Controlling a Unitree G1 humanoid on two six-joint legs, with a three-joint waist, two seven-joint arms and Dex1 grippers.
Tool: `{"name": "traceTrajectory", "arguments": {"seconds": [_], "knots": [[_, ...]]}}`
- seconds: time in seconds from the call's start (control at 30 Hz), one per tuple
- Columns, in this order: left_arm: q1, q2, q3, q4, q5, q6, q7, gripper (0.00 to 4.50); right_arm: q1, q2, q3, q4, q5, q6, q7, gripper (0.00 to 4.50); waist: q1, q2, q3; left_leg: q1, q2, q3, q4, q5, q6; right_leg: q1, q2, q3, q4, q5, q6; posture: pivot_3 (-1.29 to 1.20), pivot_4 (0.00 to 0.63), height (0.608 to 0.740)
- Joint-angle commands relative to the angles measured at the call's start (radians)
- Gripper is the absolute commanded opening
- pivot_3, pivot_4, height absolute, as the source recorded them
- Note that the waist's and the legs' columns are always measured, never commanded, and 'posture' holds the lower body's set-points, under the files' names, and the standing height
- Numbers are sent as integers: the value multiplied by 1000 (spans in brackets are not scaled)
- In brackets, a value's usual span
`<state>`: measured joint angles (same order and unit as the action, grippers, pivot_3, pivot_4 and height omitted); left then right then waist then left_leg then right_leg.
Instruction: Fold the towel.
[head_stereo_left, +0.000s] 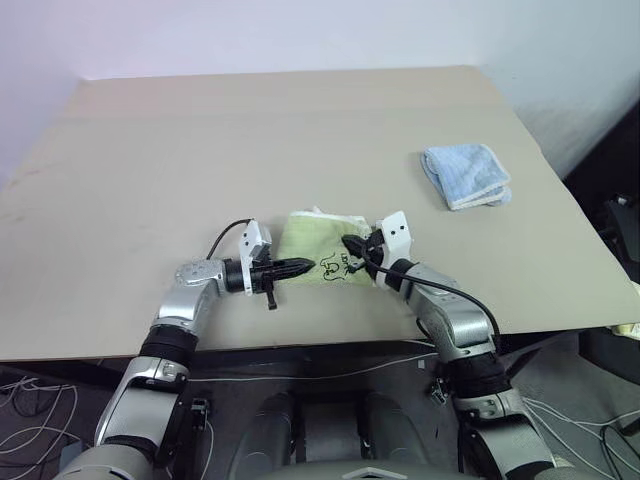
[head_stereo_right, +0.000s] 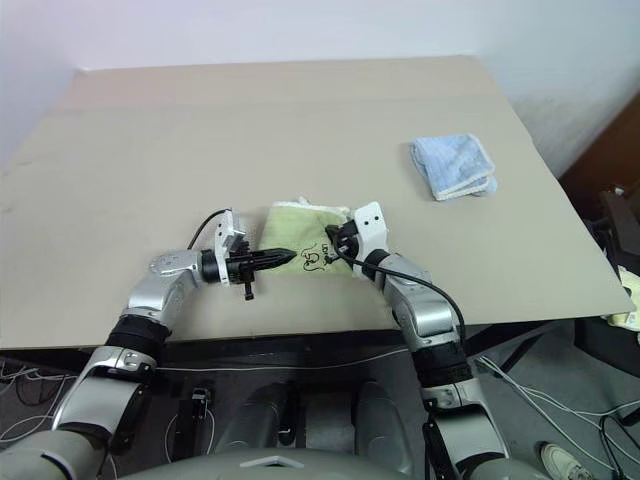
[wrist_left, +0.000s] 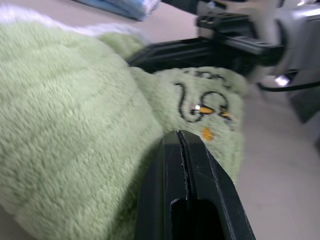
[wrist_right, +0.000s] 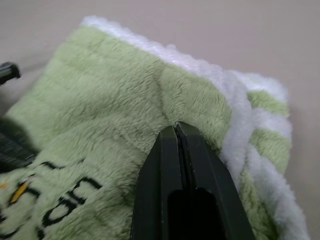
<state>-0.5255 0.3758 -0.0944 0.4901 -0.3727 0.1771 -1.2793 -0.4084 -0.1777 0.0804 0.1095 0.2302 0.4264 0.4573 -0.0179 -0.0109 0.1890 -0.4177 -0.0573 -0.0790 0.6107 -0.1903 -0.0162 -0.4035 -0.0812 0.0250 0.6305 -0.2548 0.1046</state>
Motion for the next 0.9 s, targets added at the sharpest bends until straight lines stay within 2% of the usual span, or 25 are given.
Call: {"name": "traceTrajectory", "arguments": {"seconds": [0.03, 0.1, 0.27, 0.43, 0.6, 0.67, 0.9], "knots": [[-12, 22, 45, -96, -85, 135, -20, 574, -39, -19, -92, -9, 83, 19, 36, 390, 2, 0, 0, -1, 0, 0, 0, 0, 0, 0, 0, 0, 0, 0, 0, 0, 150, 740], [-21, 40, 63, -151, -128, 214, -21, 1206, -62, -16, -144, -37, 171, 66, 72, 882, 2, 0, 0, -2, 0, -1, 1, 0, 0, -2, 0, 0, 0, 1, 1, 0, 150, 740], [-37, 66, 134, -197, -174, 291, 29, 2913, -115, -39, -214, -61, 290, 162, 112, 2609, 2, 0, 1, -4, 0, -1, 0, 0, 0, -4, 0, 0, 0, 1, 2, 0, 150, 740], [-17, 113, 181, -238, -193, 376, 97, 4500, -144, -113, -234, -107, 361, 327, 117, 4402, 1, 0, 1, -5, 0, -1, -1, 0, 0, -6, 0, 0, 0, 1, 2, 0, 150, 740], [26, 162, 199, -291, -145, 485, 275, 4500, -139, -222, -200, -130, 347, 430, 132, 4490, 2, 1, 1, -7, 0, 0, 0, 0, 0, -7, -1, 0, 0, 1, 1, 0, 150, 740], [26, 151, 244, -329, -192, 600, 376, 4500, -119, -262, -188, -166, 368, 478, 155, 4490, 4, 1, 1, -7, 0, -1, 0, 0, 0, -7, -1, 0, 0, 1, 1, 0, 150, 740], [-15, 103, 356, -358, -358, 916, 528, 4500, -35, -343, -220, -236, 457, 547, 267, 4490, 6, 0, 1, -9, 0, -1, 1, 0, 0, -7, -1, -1, -1, 1, 2, 0, 150, 740]]}}
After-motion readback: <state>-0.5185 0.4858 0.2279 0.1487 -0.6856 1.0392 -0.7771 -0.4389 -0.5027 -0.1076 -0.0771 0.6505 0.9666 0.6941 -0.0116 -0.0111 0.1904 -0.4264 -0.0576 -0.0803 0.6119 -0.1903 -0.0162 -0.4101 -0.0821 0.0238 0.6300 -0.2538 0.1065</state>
